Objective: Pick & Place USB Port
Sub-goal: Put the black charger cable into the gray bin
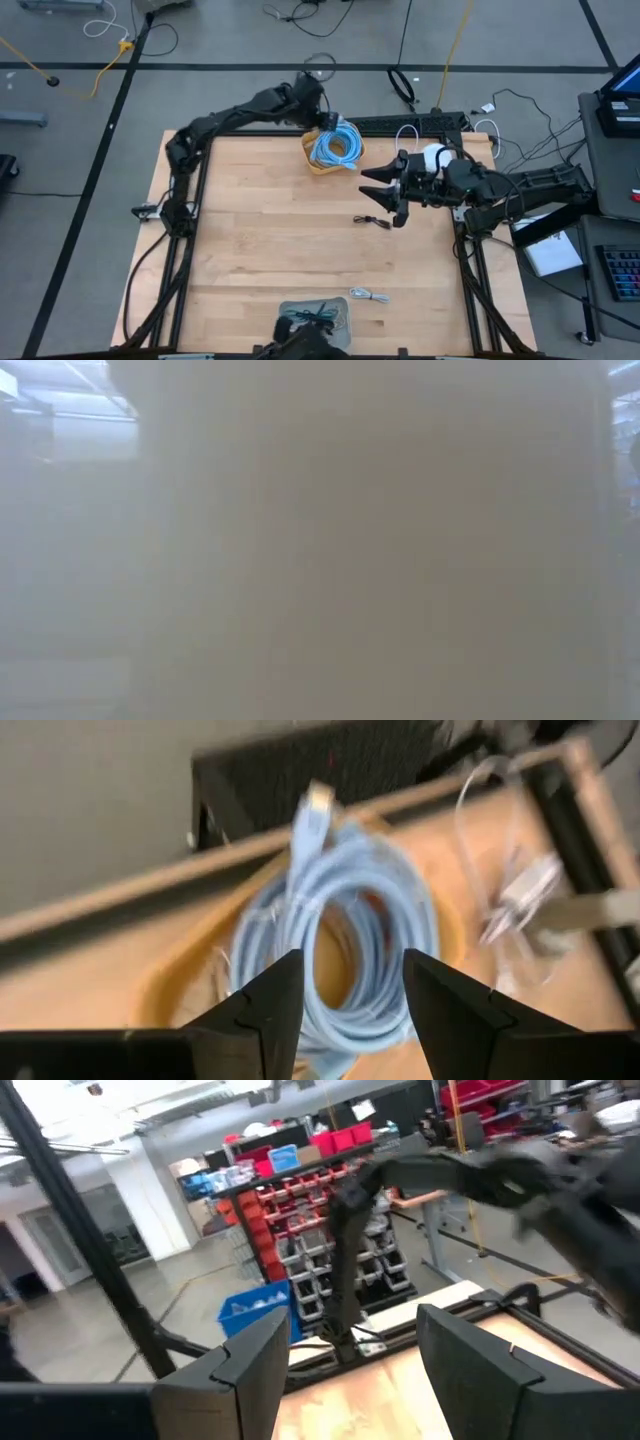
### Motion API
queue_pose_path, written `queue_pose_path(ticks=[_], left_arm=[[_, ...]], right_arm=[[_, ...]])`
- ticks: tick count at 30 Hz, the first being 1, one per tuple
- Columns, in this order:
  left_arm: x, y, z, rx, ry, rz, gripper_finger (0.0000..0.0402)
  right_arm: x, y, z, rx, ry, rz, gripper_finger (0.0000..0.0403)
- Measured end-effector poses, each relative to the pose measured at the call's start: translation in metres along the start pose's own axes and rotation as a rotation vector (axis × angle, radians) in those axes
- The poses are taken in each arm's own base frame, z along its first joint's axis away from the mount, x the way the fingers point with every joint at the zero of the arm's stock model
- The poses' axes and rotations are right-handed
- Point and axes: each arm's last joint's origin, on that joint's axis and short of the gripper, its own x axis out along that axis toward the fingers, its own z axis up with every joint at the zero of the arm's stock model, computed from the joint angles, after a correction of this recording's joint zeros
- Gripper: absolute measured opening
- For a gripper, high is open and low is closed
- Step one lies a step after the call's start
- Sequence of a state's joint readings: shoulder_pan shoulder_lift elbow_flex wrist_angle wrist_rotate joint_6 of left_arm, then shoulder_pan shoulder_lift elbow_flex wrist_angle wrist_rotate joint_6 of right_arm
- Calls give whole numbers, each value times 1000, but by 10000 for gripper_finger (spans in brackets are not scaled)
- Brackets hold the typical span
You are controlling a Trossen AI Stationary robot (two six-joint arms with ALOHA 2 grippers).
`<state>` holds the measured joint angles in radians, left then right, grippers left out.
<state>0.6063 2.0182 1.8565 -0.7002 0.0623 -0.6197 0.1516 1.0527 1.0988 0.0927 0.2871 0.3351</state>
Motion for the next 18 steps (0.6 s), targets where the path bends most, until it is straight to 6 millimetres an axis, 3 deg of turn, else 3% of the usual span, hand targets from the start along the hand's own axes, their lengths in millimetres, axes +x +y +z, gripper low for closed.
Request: queue_pose_path(ticks=[7, 13, 18], left_arm=[[-82, -9, 11, 51, -126, -75, 175], [-153, -40, -20, 208, -154, -142, 175], [-197, -64, -57, 328, -175, -151, 175]], right_arm=[[-1, -7, -13, -130, 140, -62, 210], [-8, -43, -58, -325, 524, -376, 210], [-10, -80, -107, -255, 635, -388, 210]])
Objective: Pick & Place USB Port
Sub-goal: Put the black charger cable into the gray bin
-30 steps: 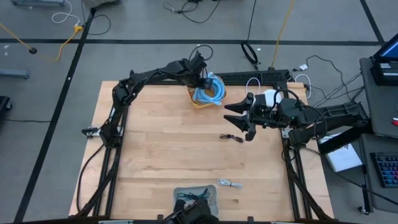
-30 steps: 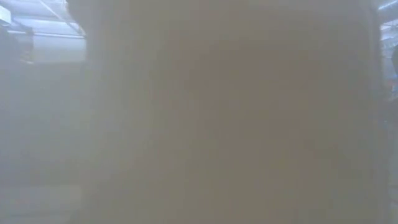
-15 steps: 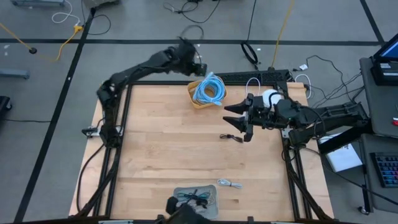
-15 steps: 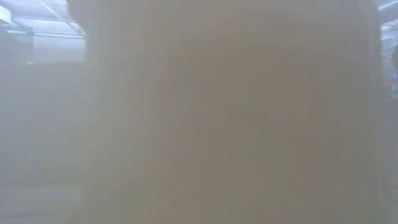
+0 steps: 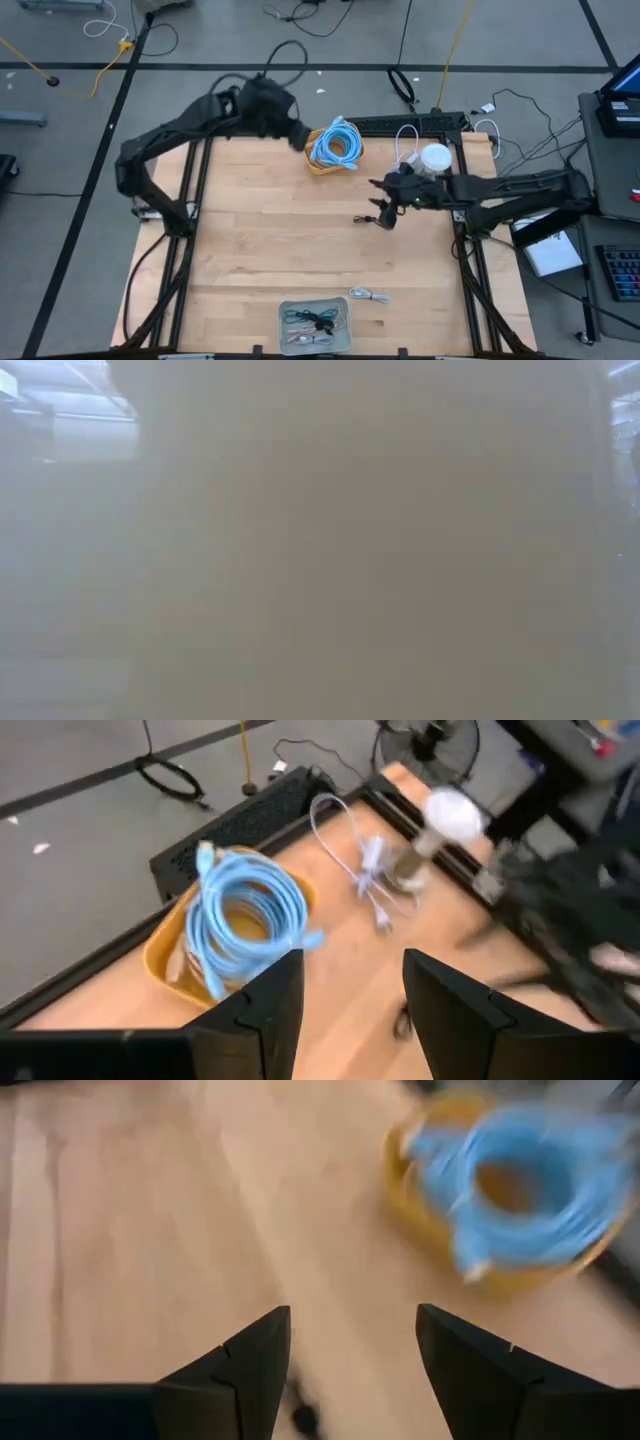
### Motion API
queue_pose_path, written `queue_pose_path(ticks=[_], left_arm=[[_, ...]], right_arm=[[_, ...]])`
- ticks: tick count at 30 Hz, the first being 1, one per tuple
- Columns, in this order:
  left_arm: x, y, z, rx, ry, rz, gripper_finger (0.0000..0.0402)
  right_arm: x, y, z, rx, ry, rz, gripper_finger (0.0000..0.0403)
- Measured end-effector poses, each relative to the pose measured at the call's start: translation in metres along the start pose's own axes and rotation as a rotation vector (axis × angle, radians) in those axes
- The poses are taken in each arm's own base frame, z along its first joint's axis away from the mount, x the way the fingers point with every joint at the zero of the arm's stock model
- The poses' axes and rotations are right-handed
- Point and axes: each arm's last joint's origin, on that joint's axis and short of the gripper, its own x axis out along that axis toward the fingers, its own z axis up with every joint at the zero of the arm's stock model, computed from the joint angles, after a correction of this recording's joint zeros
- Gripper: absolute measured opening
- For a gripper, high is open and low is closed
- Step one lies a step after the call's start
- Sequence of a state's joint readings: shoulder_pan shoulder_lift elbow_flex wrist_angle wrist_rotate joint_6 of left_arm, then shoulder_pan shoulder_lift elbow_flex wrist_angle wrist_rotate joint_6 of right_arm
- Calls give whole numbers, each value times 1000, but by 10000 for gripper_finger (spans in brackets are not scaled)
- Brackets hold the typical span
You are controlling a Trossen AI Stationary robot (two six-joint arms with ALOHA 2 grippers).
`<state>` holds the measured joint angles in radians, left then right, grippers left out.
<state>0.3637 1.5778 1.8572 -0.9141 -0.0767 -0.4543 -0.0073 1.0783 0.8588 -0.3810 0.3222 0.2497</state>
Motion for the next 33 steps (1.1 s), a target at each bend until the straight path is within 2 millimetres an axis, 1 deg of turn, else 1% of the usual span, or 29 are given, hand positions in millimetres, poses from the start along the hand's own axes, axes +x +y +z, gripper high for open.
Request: queue_pose_path(ticks=[3, 5, 8, 10, 14, 18, 23, 27, 31, 33], left_arm=[[-19, -18, -15, 38, 13, 28, 175], [-30, -27, -25, 60, 15, 62, 175], [-43, -40, -37, 77, 8, 91, 175], [-47, -48, -44, 86, 6, 99, 175], [-50, -58, -52, 104, -2, 109, 175], [-50, -62, -55, 97, -2, 105, 175], [-49, -63, -56, 85, -2, 114, 175], [-49, -62, -56, 83, -3, 115, 175], [-49, -62, -55, 79, -5, 117, 175], [-49, -62, -55, 76, -5, 118, 175]], right_arm=[[22, -8, -32, 112, 48, 109, 210], [32, -10, -51, 181, 72, 183, 210], [40, -12, -78, 221, 136, 220, 210], [42, -14, -89, 215, 162, 208, 210], [44, -17, -99, 126, 161, 160, 210], [45, -20, -104, 83, 156, 124, 210], [50, -22, -120, 97, 224, 132, 210], [58, -20, -133, 159, 239, 216, 210], [64, -17, -141, 200, 265, 245, 209], [67, -16, -144, 195, 281, 241, 200]])
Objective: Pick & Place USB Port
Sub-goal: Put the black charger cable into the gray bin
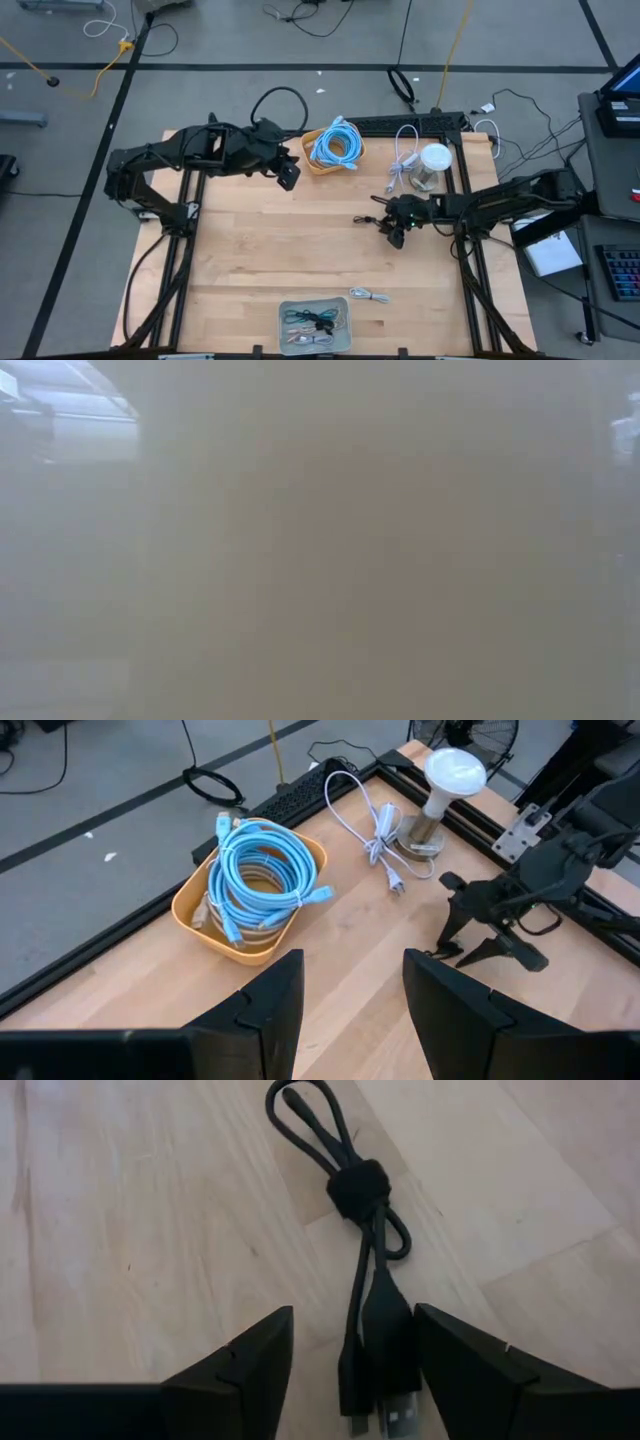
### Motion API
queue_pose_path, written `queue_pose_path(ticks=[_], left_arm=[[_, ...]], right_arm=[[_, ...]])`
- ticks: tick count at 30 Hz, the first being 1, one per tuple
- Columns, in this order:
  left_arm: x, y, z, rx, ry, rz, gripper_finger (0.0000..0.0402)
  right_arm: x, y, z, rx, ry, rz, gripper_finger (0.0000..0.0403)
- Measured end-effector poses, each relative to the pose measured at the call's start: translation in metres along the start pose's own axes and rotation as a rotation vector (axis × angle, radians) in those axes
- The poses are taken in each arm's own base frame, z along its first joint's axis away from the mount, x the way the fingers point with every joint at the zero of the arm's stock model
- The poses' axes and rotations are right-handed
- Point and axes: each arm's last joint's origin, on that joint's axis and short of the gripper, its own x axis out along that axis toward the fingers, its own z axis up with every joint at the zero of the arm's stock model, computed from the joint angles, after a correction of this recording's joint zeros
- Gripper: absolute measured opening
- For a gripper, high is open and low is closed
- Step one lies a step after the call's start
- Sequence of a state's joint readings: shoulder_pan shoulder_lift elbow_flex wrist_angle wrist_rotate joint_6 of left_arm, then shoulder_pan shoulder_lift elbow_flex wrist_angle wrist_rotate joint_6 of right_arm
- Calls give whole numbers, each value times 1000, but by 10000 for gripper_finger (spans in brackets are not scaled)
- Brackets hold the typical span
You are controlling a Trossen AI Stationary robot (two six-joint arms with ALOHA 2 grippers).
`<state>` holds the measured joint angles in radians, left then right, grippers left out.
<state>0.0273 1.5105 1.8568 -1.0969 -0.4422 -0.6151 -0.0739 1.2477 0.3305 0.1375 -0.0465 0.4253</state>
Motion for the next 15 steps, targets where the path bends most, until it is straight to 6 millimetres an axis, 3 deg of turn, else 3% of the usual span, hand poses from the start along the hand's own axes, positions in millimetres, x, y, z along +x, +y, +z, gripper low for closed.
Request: queue_pose_path(ticks=[3, 8, 15], left_arm=[[0, 0, 0, -5, -2, 3, 175], [0, 0, 0, -17, -2, 3, 175], [0, 1, 0, -18, -10, 17, 175]], right_arm=[[4, 1, -2, -2, 9, -10, 164], [6, 5, -1, 14, -5, 15, 52], [3, 20, 14, 81, -14, 157, 45]])
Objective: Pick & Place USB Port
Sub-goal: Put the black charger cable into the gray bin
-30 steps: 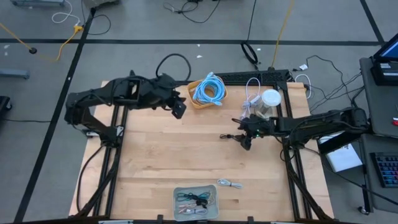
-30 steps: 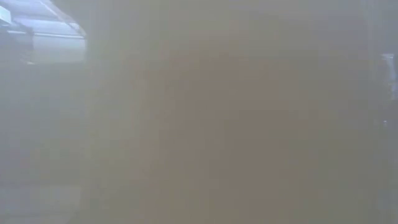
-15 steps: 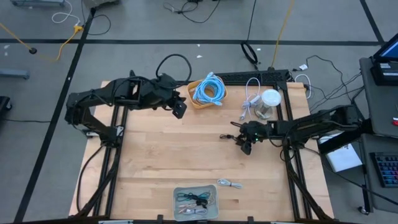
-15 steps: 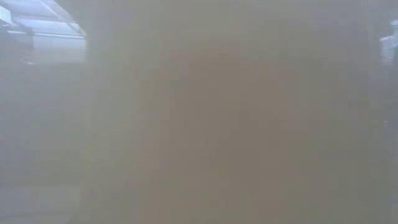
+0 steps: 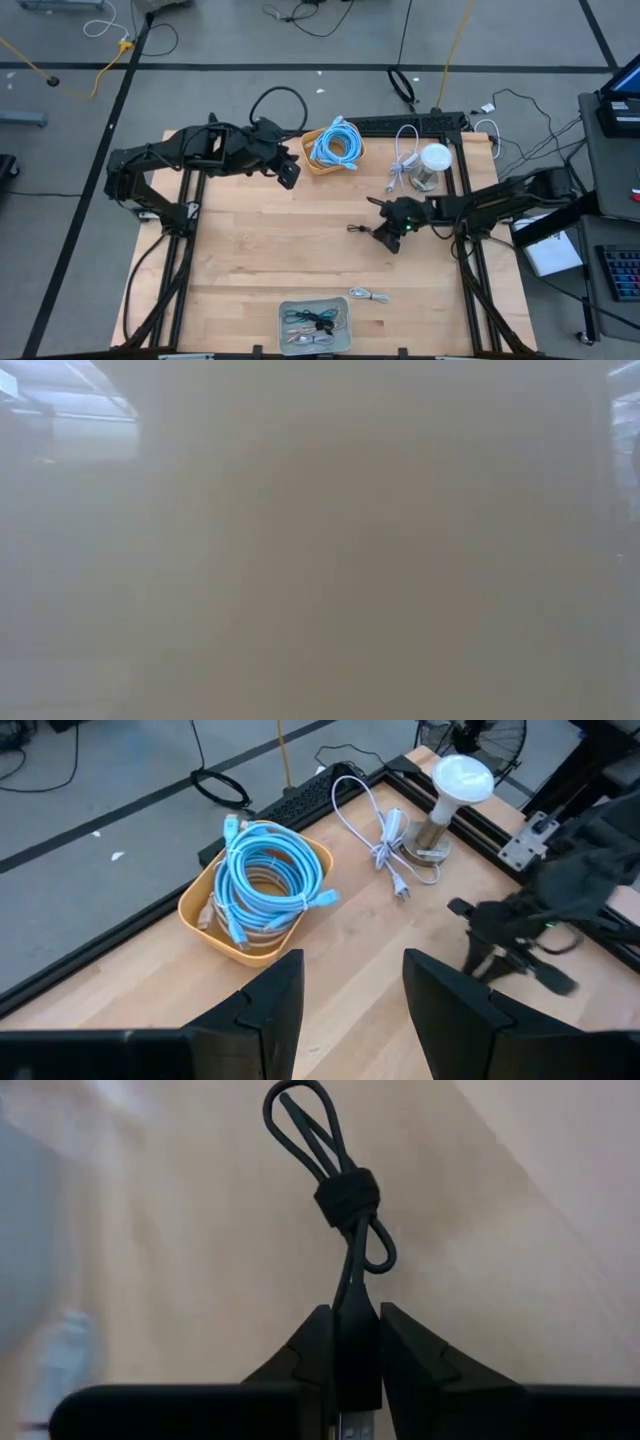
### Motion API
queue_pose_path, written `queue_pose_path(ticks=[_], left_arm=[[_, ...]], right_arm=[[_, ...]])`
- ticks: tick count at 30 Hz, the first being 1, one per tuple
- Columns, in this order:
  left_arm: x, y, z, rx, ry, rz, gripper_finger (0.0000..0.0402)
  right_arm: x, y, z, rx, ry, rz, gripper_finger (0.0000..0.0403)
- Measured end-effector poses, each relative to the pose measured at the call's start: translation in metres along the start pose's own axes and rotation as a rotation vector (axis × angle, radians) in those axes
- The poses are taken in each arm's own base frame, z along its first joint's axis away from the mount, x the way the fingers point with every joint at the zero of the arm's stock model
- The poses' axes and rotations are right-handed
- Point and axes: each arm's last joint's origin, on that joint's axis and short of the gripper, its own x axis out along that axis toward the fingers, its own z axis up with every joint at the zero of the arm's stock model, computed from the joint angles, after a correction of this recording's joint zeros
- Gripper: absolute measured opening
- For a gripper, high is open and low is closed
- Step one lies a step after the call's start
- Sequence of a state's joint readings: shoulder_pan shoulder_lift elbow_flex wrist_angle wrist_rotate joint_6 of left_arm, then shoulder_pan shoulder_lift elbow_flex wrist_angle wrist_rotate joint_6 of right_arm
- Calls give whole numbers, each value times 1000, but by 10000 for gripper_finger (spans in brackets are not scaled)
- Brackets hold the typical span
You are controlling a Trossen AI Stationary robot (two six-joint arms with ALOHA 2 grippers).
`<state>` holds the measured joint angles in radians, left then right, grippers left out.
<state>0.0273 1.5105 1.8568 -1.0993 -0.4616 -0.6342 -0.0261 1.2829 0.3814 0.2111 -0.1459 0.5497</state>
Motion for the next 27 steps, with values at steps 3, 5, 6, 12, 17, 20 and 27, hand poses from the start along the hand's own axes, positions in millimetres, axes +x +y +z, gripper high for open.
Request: queue_pose_path(ticks=[3, 5, 6, 12, 17, 20, 27], left_arm=[[0, 1, 0, 3, 1, 9, 175], [0, 1, -1, 4, 0, 13, 175], [1, 1, -1, 6, 2, 17, 175], [10, 3, -8, 21, 26, 53, 175], [26, 10, -16, 12, 57, 116, 175], [38, 16, -24, 8, 97, 164, 175], [71, 29, -70, 85, 297, 267, 175]], right_arm=[[-3, 24, 19, -35, -59, 83, 45], [-6, 43, 33, -67, -91, 130, 45], [-9, 55, 41, -86, -108, 157, 45], [-29, 122, 73, -237, -119, 264, 45], [-31, 154, 76, -307, -12, 258, 45], [-23, 170, 71, -319, 32, 244, 45], [-9, 221, 71, -286, -29, 206, 45]])
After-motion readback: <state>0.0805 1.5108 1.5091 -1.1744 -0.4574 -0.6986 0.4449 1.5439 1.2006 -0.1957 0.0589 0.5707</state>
